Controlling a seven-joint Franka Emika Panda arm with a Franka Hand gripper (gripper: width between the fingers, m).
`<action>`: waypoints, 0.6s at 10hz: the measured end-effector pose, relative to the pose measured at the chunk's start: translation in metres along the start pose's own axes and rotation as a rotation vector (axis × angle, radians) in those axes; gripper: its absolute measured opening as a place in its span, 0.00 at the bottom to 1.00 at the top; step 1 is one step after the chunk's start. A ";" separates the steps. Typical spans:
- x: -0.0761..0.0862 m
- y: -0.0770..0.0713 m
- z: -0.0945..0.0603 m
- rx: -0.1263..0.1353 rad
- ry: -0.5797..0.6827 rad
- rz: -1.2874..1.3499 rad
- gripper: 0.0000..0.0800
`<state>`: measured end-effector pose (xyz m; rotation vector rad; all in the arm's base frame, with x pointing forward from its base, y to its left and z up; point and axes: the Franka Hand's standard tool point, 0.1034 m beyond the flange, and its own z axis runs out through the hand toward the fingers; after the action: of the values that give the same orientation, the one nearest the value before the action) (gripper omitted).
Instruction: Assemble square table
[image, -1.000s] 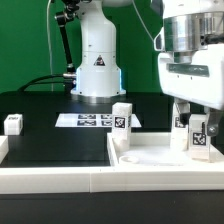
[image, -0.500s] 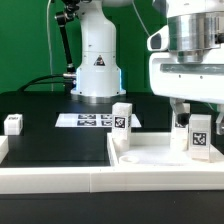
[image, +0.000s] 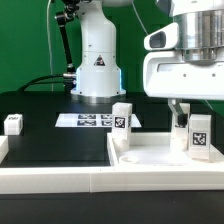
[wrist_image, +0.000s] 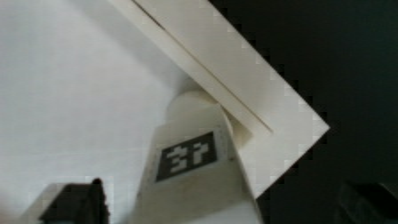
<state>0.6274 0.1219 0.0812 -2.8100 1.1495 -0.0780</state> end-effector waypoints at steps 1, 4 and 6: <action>0.002 0.001 0.000 -0.001 0.001 -0.088 0.81; 0.005 0.003 0.000 -0.009 0.007 -0.274 0.81; 0.007 0.005 -0.001 -0.011 0.009 -0.365 0.62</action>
Offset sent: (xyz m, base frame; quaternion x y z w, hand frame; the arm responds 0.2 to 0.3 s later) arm -0.0001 -0.0001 0.0011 0.0040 -0.0025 -0.1910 0.9816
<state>0.6290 0.1130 0.0811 -2.9950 0.6258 -0.1120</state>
